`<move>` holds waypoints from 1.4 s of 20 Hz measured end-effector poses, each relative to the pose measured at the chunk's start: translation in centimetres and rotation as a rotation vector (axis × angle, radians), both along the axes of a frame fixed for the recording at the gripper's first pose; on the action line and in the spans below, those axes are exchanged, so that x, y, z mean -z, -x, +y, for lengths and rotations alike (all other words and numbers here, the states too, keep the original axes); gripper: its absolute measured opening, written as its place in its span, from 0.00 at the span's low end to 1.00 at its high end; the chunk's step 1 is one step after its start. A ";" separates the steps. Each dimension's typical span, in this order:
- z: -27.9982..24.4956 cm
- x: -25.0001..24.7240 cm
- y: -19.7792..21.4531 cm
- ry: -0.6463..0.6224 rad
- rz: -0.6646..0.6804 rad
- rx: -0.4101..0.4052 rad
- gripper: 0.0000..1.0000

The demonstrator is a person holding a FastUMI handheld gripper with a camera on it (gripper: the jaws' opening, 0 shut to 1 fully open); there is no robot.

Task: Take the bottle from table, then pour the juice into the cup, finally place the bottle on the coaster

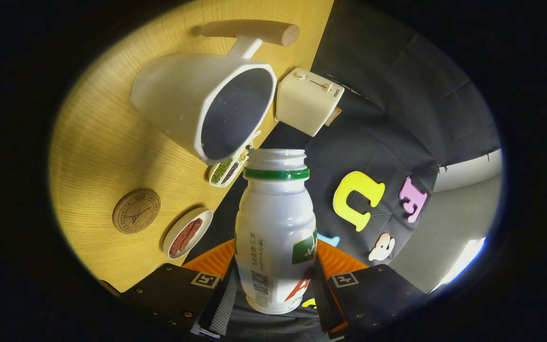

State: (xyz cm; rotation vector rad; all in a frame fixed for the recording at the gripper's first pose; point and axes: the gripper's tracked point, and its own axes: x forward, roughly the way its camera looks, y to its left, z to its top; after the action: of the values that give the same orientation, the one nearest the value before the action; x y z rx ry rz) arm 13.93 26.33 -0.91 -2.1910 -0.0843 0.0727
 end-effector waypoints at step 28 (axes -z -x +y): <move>-1.1 0.3 0.7 -0.723 0.206 0.104 0.71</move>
State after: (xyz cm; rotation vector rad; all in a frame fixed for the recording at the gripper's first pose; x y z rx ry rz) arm 13.18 25.20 -1.18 -1.4532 0.1074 0.1783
